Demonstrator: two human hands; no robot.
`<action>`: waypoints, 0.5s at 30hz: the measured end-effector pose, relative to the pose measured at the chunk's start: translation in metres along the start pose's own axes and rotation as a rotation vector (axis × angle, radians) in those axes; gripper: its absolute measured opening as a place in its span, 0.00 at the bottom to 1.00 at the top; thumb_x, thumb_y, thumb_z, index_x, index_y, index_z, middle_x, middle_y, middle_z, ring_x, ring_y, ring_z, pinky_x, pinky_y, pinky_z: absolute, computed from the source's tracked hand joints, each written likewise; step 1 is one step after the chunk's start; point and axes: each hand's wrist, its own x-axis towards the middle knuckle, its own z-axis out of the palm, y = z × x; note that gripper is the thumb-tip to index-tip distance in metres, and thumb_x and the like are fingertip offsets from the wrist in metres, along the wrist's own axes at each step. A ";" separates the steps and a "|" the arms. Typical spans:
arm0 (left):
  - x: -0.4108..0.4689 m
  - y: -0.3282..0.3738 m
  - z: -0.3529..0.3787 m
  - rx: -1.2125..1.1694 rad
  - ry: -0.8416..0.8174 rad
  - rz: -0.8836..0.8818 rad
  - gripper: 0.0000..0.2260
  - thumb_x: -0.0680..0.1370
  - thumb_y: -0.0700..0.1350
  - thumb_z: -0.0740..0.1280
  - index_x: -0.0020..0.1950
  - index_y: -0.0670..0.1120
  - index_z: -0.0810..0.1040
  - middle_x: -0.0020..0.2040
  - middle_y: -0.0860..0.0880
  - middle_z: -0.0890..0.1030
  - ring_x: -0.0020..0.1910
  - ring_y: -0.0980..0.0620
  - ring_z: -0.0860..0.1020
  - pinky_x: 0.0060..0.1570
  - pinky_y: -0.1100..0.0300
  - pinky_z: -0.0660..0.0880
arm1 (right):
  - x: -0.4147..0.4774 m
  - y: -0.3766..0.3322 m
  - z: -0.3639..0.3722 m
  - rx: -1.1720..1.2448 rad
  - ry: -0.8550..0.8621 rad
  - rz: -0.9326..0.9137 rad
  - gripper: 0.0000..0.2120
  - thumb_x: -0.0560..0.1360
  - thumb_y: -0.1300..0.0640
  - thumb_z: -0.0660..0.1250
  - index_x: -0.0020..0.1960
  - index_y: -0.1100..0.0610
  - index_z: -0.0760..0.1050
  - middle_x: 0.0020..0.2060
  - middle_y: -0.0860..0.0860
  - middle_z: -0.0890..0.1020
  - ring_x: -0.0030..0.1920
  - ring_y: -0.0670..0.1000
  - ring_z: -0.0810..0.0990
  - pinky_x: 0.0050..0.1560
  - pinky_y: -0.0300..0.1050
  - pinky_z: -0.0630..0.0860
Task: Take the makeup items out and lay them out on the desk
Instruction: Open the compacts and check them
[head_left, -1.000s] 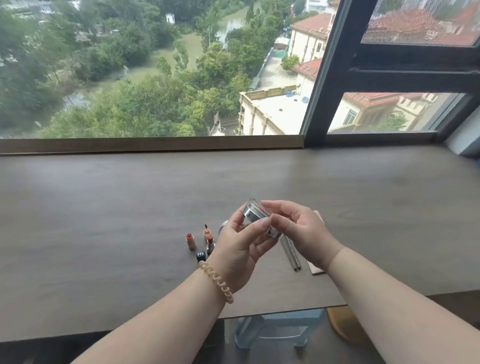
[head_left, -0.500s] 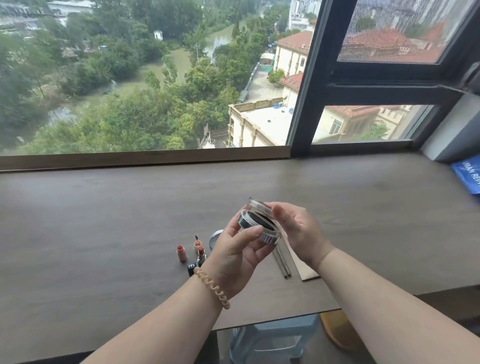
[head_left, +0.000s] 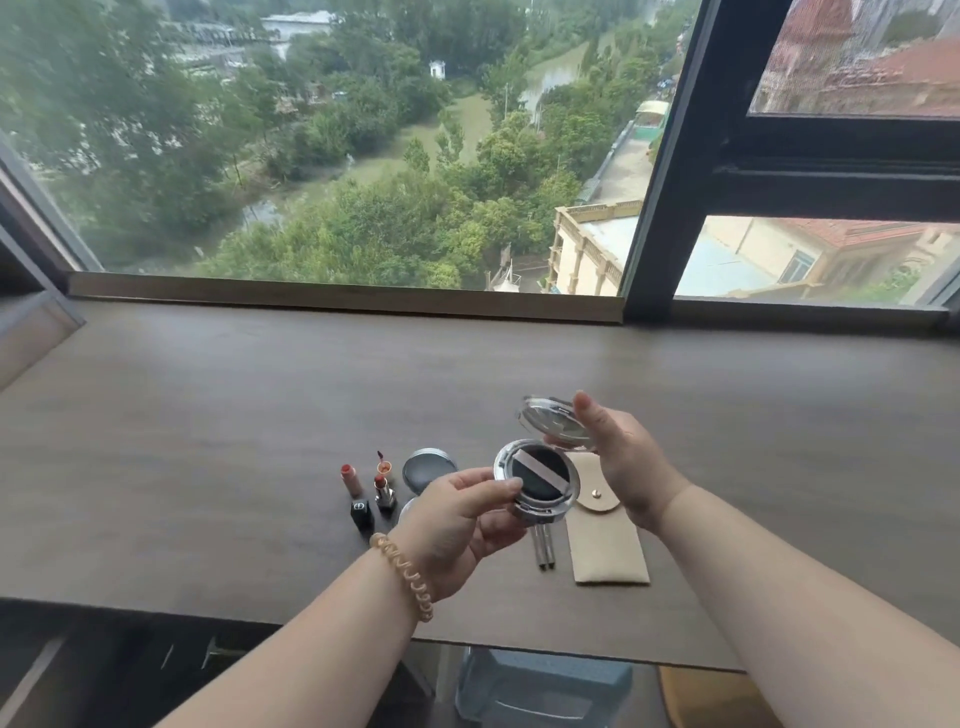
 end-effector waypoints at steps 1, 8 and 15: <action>0.000 -0.006 0.001 -0.003 0.026 -0.002 0.10 0.71 0.38 0.69 0.52 0.39 0.78 0.43 0.42 0.83 0.36 0.49 0.82 0.49 0.54 0.78 | 0.001 0.002 -0.003 0.008 -0.018 0.029 0.27 0.74 0.34 0.57 0.48 0.56 0.82 0.45 0.55 0.86 0.48 0.53 0.84 0.59 0.52 0.74; -0.005 -0.047 -0.002 -0.089 0.243 -0.048 0.03 0.75 0.35 0.66 0.47 0.40 0.78 0.41 0.42 0.83 0.34 0.49 0.80 0.42 0.58 0.78 | 0.008 0.034 0.004 -0.062 -0.161 0.091 0.23 0.67 0.34 0.67 0.50 0.52 0.80 0.45 0.46 0.84 0.47 0.43 0.81 0.49 0.39 0.72; 0.008 -0.053 -0.029 0.014 0.347 -0.140 0.03 0.76 0.38 0.66 0.46 0.46 0.75 0.39 0.48 0.84 0.37 0.52 0.83 0.43 0.58 0.75 | 0.025 0.071 0.030 -0.111 -0.146 0.114 0.07 0.75 0.52 0.68 0.49 0.54 0.81 0.46 0.51 0.85 0.49 0.49 0.82 0.53 0.46 0.76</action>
